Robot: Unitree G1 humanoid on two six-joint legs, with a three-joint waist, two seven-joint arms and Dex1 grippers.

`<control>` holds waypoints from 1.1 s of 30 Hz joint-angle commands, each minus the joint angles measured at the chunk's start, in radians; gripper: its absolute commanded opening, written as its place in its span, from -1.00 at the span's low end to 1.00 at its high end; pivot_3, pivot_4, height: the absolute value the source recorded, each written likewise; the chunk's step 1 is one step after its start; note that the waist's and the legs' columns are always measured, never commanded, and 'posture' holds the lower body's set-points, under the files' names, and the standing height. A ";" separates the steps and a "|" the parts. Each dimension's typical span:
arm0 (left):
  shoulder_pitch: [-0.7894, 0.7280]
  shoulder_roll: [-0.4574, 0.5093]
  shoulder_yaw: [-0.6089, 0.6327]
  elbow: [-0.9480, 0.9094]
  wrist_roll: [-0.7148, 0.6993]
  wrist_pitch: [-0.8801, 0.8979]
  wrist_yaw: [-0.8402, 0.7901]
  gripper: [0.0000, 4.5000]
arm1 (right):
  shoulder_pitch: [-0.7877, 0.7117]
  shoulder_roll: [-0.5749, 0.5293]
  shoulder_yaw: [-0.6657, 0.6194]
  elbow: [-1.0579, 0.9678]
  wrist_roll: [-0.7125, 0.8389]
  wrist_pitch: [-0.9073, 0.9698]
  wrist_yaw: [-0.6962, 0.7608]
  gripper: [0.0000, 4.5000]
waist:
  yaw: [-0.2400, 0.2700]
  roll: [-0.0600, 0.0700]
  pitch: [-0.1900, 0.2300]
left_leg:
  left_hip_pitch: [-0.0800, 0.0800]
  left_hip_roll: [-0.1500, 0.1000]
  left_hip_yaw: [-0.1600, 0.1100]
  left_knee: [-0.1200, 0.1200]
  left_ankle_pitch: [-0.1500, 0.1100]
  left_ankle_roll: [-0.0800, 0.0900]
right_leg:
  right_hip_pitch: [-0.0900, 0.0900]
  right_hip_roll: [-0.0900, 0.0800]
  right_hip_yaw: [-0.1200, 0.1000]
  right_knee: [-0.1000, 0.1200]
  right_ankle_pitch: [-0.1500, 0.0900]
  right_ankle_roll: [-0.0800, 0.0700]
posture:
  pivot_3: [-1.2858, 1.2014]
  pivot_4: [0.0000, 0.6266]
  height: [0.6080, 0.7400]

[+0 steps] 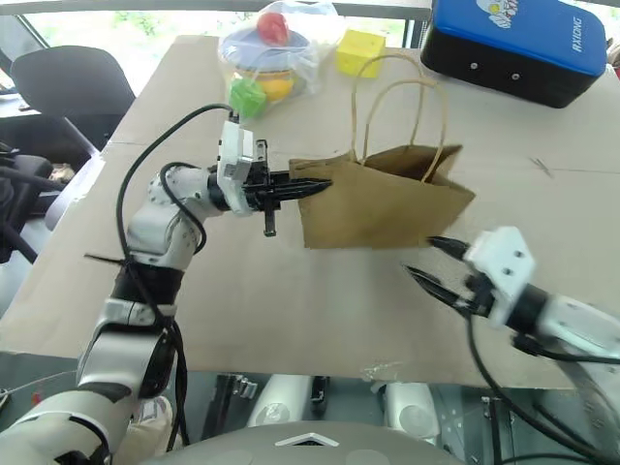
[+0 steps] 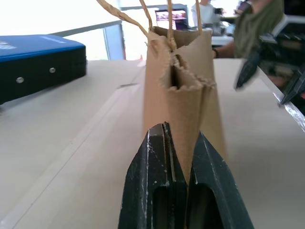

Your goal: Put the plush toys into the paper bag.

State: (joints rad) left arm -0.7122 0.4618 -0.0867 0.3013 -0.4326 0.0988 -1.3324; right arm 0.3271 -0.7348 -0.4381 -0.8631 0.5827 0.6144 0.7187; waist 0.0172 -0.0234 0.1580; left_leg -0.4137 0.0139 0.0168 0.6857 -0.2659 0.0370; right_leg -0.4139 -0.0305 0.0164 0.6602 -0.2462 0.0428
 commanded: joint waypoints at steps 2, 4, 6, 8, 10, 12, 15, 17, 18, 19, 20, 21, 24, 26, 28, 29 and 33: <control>-0.082 -0.087 -0.027 0.168 0.047 -0.150 -0.080 -1.00 | 0.085 -0.042 -0.218 0.003 0.060 -0.051 0.128 0.96 | -0.004 0.000 0.000 | 0.000 -0.001 -0.001 0.000 0.000 0.001 | 0.000 -0.001 0.001 0.000 0.000 0.000 | 0.03 -0.52 1.00; -0.096 -0.110 -0.030 0.234 0.073 -0.199 -0.089 -1.00 | 0.100 -0.052 -0.269 0.021 0.085 -0.058 0.163 0.96 | -0.006 0.000 0.000 | 0.000 -0.001 -0.001 0.000 -0.001 0.001 | 0.000 -0.001 0.001 0.000 0.000 0.001 | 0.03 -0.52 1.00; -0.108 -0.121 -0.026 0.281 0.095 -0.232 -0.077 -1.00 | 0.121 -0.064 -0.322 0.045 0.092 -0.079 0.212 0.96 | -0.007 0.000 0.000 | 0.001 -0.001 -0.001 0.000 -0.001 0.001 | 0.000 0.000 0.002 0.001 0.000 0.001 | 0.03 -0.52 1.00; -0.114 -0.117 -0.018 0.286 0.080 -0.202 -0.098 -1.00 | 0.129 -0.075 -0.353 0.071 0.100 -0.087 0.244 0.96 | -0.007 0.000 0.000 | 0.001 -0.001 -0.002 0.000 -0.001 0.001 | 0.000 0.000 0.001 0.001 0.000 0.001 | 0.03 -0.52 1.00; -0.111 -0.106 -0.011 0.267 0.069 -0.139 -0.088 -0.68 | 0.128 -0.086 -0.367 0.093 0.103 -0.092 0.260 1.00 | -0.006 0.000 0.000 | 0.001 -0.001 -0.001 0.000 -0.001 0.001 | 0.000 0.000 0.001 0.001 0.000 0.001 | 0.03 -0.52 1.00; -0.097 -0.089 0.001 0.227 0.061 -0.091 -0.064 -0.41 | 0.115 -0.095 -0.377 0.111 0.114 -0.093 0.265 1.00 | -0.006 0.000 0.000 | 0.001 -0.001 -0.001 0.000 -0.001 0.001 | 0.000 0.000 0.002 0.001 0.000 0.001 | 0.03 -0.52 1.00; -0.068 -0.059 0.027 0.126 0.051 -0.005 0.005 0.22 | 0.099 -0.105 -0.380 0.125 0.130 -0.087 0.268 1.00 | -0.006 0.000 0.000 | 0.001 0.003 -0.001 0.000 -0.001 0.001 | 0.000 -0.001 0.001 0.001 0.000 0.001 | 0.03 -0.52 1.00; -0.040 -0.034 0.051 0.034 0.026 0.102 0.058 0.56 | 0.087 -0.105 -0.383 0.133 0.143 -0.084 0.265 1.00 | -0.005 0.000 0.000 | 0.001 0.003 -0.001 0.000 -0.001 0.001 | 0.000 -0.001 0.001 0.001 0.000 0.001 | 0.03 -0.52 1.00; -0.017 -0.017 0.066 -0.026 0.009 0.151 0.082 0.76 | 0.082 -0.104 -0.387 0.138 0.152 -0.080 0.261 1.00 | -0.006 0.000 0.000 | 0.001 0.003 -0.002 0.000 -0.001 0.001 | 0.000 -0.001 0.001 0.001 0.000 0.001 | 0.03 -0.52 1.00; 0.003 -0.003 0.081 -0.080 -0.012 0.204 0.108 0.99 | 0.079 -0.105 -0.390 0.141 0.157 -0.077 0.260 1.00 | -0.007 0.000 0.000 | 0.001 0.004 -0.001 0.000 -0.001 0.001 | 0.000 -0.001 0.001 0.001 0.000 0.001 | 0.03 -0.52 1.00; 0.028 0.017 0.099 -0.141 -0.035 0.269 0.137 0.99 | 0.084 -0.106 -0.399 0.144 0.162 -0.074 0.264 1.00 | -0.006 0.000 0.000 | 0.001 0.004 -0.001 0.000 -0.001 0.001 | 0.000 -0.001 0.002 0.001 0.000 0.001 | 0.03 -0.52 1.00; 0.056 0.039 0.111 -0.200 -0.058 0.329 0.157 0.99 | 0.093 -0.106 -0.410 0.146 0.165 -0.073 0.271 1.00 | -0.005 0.000 0.000 | 0.001 0.004 -0.002 0.000 -0.001 0.001 | 0.000 -0.001 0.001 0.001 0.000 0.001 | 0.03 -0.52 1.00; 0.157 0.102 0.171 -0.381 -0.163 0.531 0.234 0.99 | 0.137 -0.101 -0.468 0.155 0.180 -0.067 0.299 1.00 | -0.005 0.001 0.000 | 0.001 0.005 -0.001 0.000 -0.001 0.001 | 0.000 -0.002 0.001 0.001 0.000 0.001 | 0.03 -0.52 1.00; 0.262 0.159 0.213 -0.492 -0.196 0.592 0.263 0.99 | 0.188 -0.089 -0.520 0.166 0.178 -0.072 0.328 1.00 | -0.004 0.001 0.000 | 0.001 0.005 -0.002 0.000 -0.001 0.001 | 0.000 -0.003 0.001 0.001 -0.001 0.001 | 0.03 -0.52 1.00; 0.365 0.210 0.247 -0.581 -0.216 0.619 0.270 0.99 | 0.235 -0.075 -0.558 0.179 0.178 -0.078 0.353 1.00 | -0.006 0.001 0.000 | 0.001 0.005 -0.001 0.000 -0.001 0.001 | 0.000 -0.004 0.001 0.001 -0.001 0.001 | 0.03 -0.52 1.00; 0.445 0.239 0.281 -0.639 -0.231 0.634 0.278 0.99 | 0.264 -0.064 -0.576 0.198 0.162 -0.088 0.365 1.00 | -0.004 0.001 0.000 | 0.002 0.005 -0.001 -0.001 -0.001 0.001 | 0.001 -0.005 0.002 0.001 -0.001 0.001 | 0.03 -0.52 1.00; 0.674 0.317 0.376 -0.733 -0.230 0.623 0.271 0.99 | 0.331 -0.047 -0.592 0.298 0.081 -0.151 0.410 1.00 | -0.004 0.001 0.000 | 0.004 0.005 0.000 -0.001 -0.001 0.001 | 0.002 -0.009 0.003 0.000 -0.001 0.000 | 0.03 -0.52 1.00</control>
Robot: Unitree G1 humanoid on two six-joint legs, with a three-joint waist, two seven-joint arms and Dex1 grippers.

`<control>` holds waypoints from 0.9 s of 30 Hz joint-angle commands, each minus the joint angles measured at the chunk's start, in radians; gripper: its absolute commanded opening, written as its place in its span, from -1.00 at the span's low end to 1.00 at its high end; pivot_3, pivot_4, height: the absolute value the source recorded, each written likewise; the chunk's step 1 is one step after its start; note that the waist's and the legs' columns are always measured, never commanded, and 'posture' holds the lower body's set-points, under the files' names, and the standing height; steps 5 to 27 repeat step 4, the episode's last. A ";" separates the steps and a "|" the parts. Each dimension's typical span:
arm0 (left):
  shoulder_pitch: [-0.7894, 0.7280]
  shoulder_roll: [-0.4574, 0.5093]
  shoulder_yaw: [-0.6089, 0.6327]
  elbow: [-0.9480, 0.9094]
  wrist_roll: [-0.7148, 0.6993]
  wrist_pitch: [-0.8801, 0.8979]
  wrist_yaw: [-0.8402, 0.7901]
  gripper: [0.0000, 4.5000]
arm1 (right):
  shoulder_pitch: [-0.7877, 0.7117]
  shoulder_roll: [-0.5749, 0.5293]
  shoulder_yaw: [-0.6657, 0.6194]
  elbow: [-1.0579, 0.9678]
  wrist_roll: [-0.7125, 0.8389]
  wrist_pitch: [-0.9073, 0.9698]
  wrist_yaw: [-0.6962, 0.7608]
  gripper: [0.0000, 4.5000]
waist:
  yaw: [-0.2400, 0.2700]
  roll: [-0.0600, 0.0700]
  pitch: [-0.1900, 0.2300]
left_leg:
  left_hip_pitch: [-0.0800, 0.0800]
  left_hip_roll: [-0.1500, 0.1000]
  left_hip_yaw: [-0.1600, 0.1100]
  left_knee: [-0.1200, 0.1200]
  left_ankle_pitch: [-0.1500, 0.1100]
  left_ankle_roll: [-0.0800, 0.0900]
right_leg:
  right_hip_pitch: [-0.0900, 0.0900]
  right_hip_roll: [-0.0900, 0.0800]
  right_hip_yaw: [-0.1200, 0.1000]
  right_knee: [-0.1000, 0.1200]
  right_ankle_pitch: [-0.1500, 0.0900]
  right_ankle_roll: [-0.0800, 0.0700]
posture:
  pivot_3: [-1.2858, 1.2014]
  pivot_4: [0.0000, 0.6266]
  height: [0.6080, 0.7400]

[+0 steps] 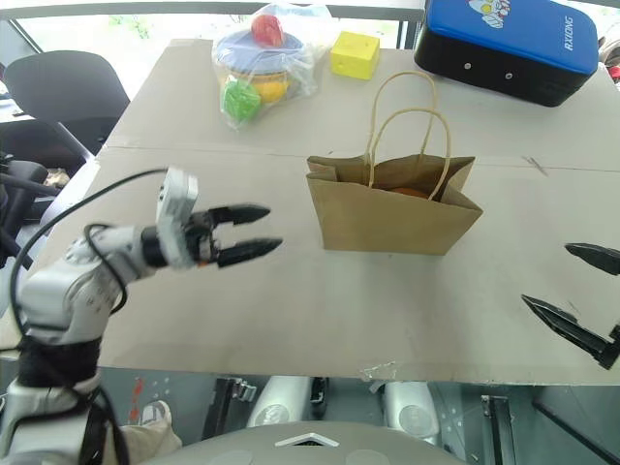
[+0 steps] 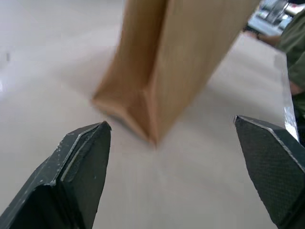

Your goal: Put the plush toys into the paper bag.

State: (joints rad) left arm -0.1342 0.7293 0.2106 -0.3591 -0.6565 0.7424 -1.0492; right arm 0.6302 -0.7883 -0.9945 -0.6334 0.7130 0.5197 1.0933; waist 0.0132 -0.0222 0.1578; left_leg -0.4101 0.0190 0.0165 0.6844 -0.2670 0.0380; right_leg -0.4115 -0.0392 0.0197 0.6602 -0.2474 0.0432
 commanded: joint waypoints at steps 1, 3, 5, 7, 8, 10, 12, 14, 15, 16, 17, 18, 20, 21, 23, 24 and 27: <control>0.126 0.058 0.092 -0.068 -0.006 -0.033 -0.017 0.99 | 0.029 0.004 -0.030 0.095 -0.064 -0.075 0.043 1.00 | 0.000 0.000 0.000 | 0.000 0.000 0.000 0.000 0.000 0.000 | 0.000 0.000 0.000 -0.001 -0.001 -0.001 | 0.03 -0.52 1.00; 0.151 0.066 0.102 -0.059 -0.023 -0.046 -0.023 0.99 | 0.020 -0.003 -0.012 0.136 -0.083 -0.102 0.050 1.00 | 0.005 0.001 0.000 | 0.002 0.000 0.002 -0.001 0.000 0.000 | 0.001 -0.001 0.001 -0.001 -0.002 -0.004 | 0.03 -0.52 1.00; 0.161 0.071 0.097 -0.060 -0.020 -0.055 -0.027 0.99 | 0.014 -0.008 -0.002 0.151 -0.092 -0.111 0.054 1.00 | 0.005 0.001 0.000 | 0.002 0.000 0.002 -0.001 0.000 0.000 | 0.001 -0.001 0.001 -0.001 -0.002 -0.004 | 0.03 -0.52 1.00; 0.161 0.071 0.097 -0.060 -0.020 -0.055 -0.027 0.99 | 0.014 -0.008 -0.002 0.151 -0.092 -0.111 0.054 1.00 | 0.005 0.001 0.000 | 0.002 0.000 0.002 -0.001 0.000 0.000 | 0.001 -0.001 0.001 -0.001 -0.002 -0.004 | 0.03 -0.52 1.00; 0.161 0.071 0.097 -0.060 -0.020 -0.055 -0.027 0.99 | 0.014 -0.008 -0.002 0.151 -0.092 -0.111 0.054 1.00 | 0.005 0.001 0.000 | 0.002 0.000 0.002 -0.001 0.000 0.000 | 0.001 -0.001 0.001 -0.001 -0.002 -0.004 | 0.03 -0.52 1.00; 0.161 0.071 0.097 -0.060 -0.020 -0.055 -0.027 0.99 | 0.014 -0.008 -0.002 0.151 -0.092 -0.111 0.054 1.00 | 0.005 0.001 0.000 | 0.002 0.000 0.002 -0.001 0.000 0.000 | 0.001 -0.001 0.001 -0.001 -0.002 -0.004 | 0.03 -0.52 1.00; 0.161 0.071 0.097 -0.060 -0.020 -0.055 -0.027 0.99 | 0.014 -0.008 -0.002 0.151 -0.092 -0.111 0.054 1.00 | 0.005 0.001 0.000 | 0.002 0.000 0.002 -0.001 0.000 0.000 | 0.001 -0.001 0.001 -0.001 -0.002 -0.004 | 0.03 -0.52 1.00; 0.161 0.071 0.097 -0.060 -0.020 -0.055 -0.027 0.99 | 0.014 -0.008 -0.002 0.151 -0.092 -0.111 0.054 1.00 | 0.005 0.001 0.000 | 0.002 0.000 0.002 -0.001 0.000 0.000 | 0.001 -0.001 0.001 -0.001 -0.002 -0.004 | 0.03 -0.52 1.00; 0.161 0.071 0.097 -0.060 -0.020 -0.055 -0.027 0.99 | 0.014 -0.008 -0.002 0.151 -0.092 -0.111 0.054 1.00 | 0.005 0.001 0.000 | 0.002 0.000 0.002 -0.001 0.000 0.000 | 0.001 -0.001 0.001 -0.001 -0.002 -0.004 | 0.03 -0.52 1.00; 0.161 0.071 0.097 -0.060 -0.020 -0.055 -0.027 0.99 | 0.014 -0.008 -0.002 0.151 -0.092 -0.111 0.054 1.00 | 0.005 0.001 0.000 | 0.002 0.000 0.002 -0.001 0.000 0.000 | 0.001 -0.001 0.001 -0.001 -0.002 -0.004 | 0.03 -0.52 1.00; 0.161 0.071 0.097 -0.060 -0.020 -0.055 -0.027 0.99 | 0.014 -0.008 -0.002 0.151 -0.092 -0.111 0.054 1.00 | 0.005 0.001 0.000 | 0.002 0.000 0.002 -0.001 0.000 0.000 | 0.001 -0.001 0.001 -0.001 -0.002 -0.004 | 0.03 -0.52 1.00; 0.161 0.071 0.097 -0.060 -0.020 -0.055 -0.027 0.99 | 0.014 -0.008 -0.002 0.151 -0.092 -0.111 0.054 1.00 | 0.005 0.001 0.000 | 0.002 0.000 0.002 -0.001 0.000 0.000 | 0.001 -0.001 0.001 -0.001 -0.002 -0.004 | 0.03 -0.52 1.00; 0.161 0.071 0.097 -0.060 -0.020 -0.055 -0.027 0.99 | 0.014 -0.008 -0.002 0.151 -0.092 -0.111 0.054 1.00 | 0.005 0.001 0.000 | 0.002 0.000 0.002 -0.001 0.000 0.000 | 0.001 -0.001 0.001 -0.001 -0.002 -0.004 | 0.03 -0.52 1.00; 0.161 0.071 0.097 -0.060 -0.020 -0.055 -0.027 0.99 | 0.014 -0.008 -0.002 0.151 -0.092 -0.111 0.054 1.00 | 0.005 0.001 0.000 | 0.002 0.000 0.002 -0.001 0.000 0.000 | 0.001 -0.001 0.001 -0.001 -0.002 -0.004 | 0.03 -0.52 1.00; 0.161 0.071 0.097 -0.060 -0.020 -0.055 -0.027 0.99 | 0.014 -0.008 -0.002 0.151 -0.092 -0.111 0.054 1.00 | 0.005 0.001 0.000 | 0.002 0.000 0.002 -0.001 0.000 0.000 | 0.001 -0.001 0.001 -0.001 -0.002 -0.004 | 0.03 -0.52 1.00; 0.161 0.071 0.097 -0.060 -0.020 -0.055 -0.027 0.99 | 0.014 -0.008 -0.002 0.151 -0.092 -0.111 0.054 1.00 | 0.005 0.001 0.000 | 0.002 0.000 0.002 -0.001 0.000 0.000 | 0.001 -0.001 0.001 -0.001 -0.002 -0.004 | 0.03 -0.52 1.00; 0.161 0.071 0.097 -0.060 -0.020 -0.055 -0.027 0.99 | 0.014 -0.008 -0.002 0.151 -0.092 -0.111 0.054 1.00 | 0.005 0.001 0.000 | 0.002 0.000 0.002 -0.001 0.000 0.000 | 0.001 -0.001 0.001 -0.001 -0.002 -0.004 | 0.03 -0.52 1.00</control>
